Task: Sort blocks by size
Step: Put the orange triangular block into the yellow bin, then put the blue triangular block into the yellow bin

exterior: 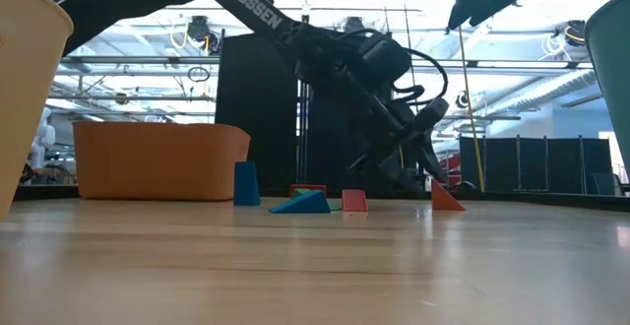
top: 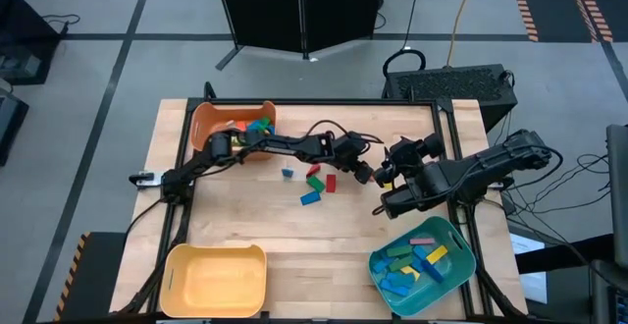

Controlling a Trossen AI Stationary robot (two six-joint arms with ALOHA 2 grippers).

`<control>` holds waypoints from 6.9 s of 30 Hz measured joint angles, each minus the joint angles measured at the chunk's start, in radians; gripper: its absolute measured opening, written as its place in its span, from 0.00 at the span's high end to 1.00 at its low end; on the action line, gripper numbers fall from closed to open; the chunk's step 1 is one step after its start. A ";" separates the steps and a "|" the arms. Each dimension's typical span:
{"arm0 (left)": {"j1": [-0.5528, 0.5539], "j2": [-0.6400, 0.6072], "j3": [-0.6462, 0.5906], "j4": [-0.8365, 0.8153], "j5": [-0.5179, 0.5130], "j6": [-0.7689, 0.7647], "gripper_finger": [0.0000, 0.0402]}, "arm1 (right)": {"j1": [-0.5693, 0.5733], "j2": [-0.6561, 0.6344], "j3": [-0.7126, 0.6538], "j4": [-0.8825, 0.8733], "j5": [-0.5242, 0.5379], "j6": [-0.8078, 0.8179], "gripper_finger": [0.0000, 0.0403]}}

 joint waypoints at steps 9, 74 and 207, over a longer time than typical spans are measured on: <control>0.000 0.013 0.000 0.013 0.019 0.006 0.57 | -0.001 0.000 0.000 0.001 -0.002 0.001 0.44; -0.543 -0.692 -0.096 -1.344 -0.221 -0.222 0.97 | -0.086 -0.014 -0.002 0.002 0.051 -0.089 0.44; -0.010 -0.540 -0.539 -0.667 -0.213 0.783 0.97 | -0.110 -0.014 -0.002 0.058 0.050 -0.140 0.44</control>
